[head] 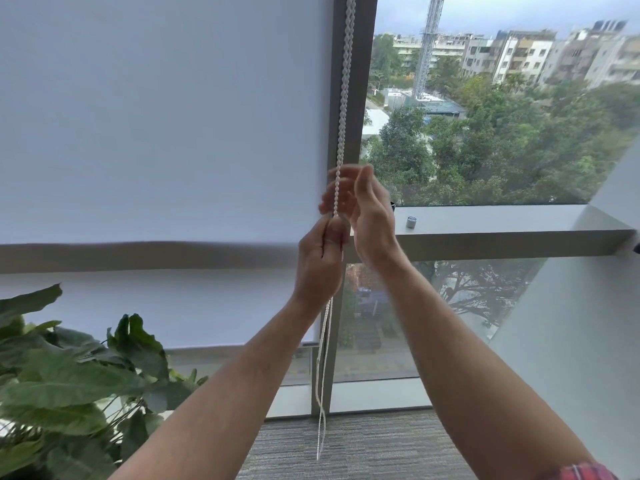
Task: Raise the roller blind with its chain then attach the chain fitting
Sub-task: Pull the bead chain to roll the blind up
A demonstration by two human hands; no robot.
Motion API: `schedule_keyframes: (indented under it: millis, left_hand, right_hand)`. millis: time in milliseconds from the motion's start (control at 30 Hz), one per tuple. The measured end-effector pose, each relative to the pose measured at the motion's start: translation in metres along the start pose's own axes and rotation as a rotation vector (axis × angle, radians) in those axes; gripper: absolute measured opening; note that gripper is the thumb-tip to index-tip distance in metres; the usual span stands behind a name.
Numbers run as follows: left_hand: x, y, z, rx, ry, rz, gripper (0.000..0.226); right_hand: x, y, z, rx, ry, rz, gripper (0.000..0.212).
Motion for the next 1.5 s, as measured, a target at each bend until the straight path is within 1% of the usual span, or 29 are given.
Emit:
schedule_keyframes:
  millis: [100,200,333,433,533,633,700,767,833,933,1067,1167,1200,1267,1400,1500]
  left_hand:
    - [-0.001,0.022,0.015,-0.076,0.008,0.043,0.040]
    - [-0.003,0.043,0.030,-0.133,0.000,0.065,0.038]
    - [-0.013,0.067,0.049,-0.200,-0.018,0.108,0.036]
    - [-0.016,0.083,0.059,-0.283,0.025,0.164,0.036]
    - [-0.020,0.091,0.064,-0.327,0.095,0.219,0.036]
    - [-0.023,0.083,0.068,-0.384,0.098,0.274,0.044]
    - [-0.026,0.068,0.068,-0.435,0.109,0.258,0.047]
    - [-0.031,0.046,0.061,-0.417,0.108,0.190,0.048]
    - [-0.033,0.020,0.045,-0.334,0.104,0.145,0.049]
    - [-0.028,-0.014,0.013,-0.197,0.126,0.112,0.046]
    - [-0.012,-0.043,-0.021,-0.077,0.242,0.144,0.045]
    - [-0.001,-0.051,-0.033,-0.014,0.255,0.150,0.044]
    - [0.003,-0.051,-0.034,-0.006,0.249,0.142,0.042]
    - [0.008,-0.048,-0.030,-0.053,0.267,0.107,0.041]
    - [0.014,-0.032,-0.017,-0.092,0.237,0.067,0.042]
    - [0.010,-0.013,0.000,-0.133,0.204,0.042,0.042]
  right_hand:
    - [0.020,-0.010,0.033,-0.049,0.010,0.046,0.042]
    - [0.037,-0.014,0.037,-0.019,-0.016,0.066,0.040]
    - [0.038,-0.006,0.008,0.034,-0.109,0.004,0.043]
    - [0.032,0.005,-0.016,0.050,-0.144,0.019,0.039]
    - [0.023,0.013,-0.031,0.040,-0.164,0.000,0.037]
    - [0.019,0.019,-0.040,0.027,-0.135,-0.030,0.037]
    - [0.018,0.021,-0.043,0.017,-0.112,-0.051,0.038]
    - [0.017,0.024,-0.048,0.016,-0.107,-0.049,0.041]
    - [0.017,0.028,-0.056,0.024,-0.112,-0.033,0.043]
    - [0.018,0.035,-0.070,0.049,-0.079,-0.039,0.041]
    - [0.019,0.046,-0.090,0.119,-0.079,-0.038,0.041]
    - [0.015,0.049,-0.101,0.180,-0.134,-0.028,0.040]
    - [0.013,0.049,-0.104,0.194,-0.139,-0.032,0.041]
    - [0.009,0.050,-0.107,0.205,-0.109,-0.046,0.042]
    - [0.003,0.056,-0.125,0.233,-0.067,-0.057,0.033]
    - [-0.005,0.061,-0.146,0.255,0.064,-0.051,0.032]
Point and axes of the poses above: each hand's wrist, its own y-axis away from the middle knuckle, its own x-axis out of the palm, z = x × y, the point moved 6 cm from there along -y, towards the middle knuckle, and after that the axes turned 15 degrees about x, right-handed, at the moved point
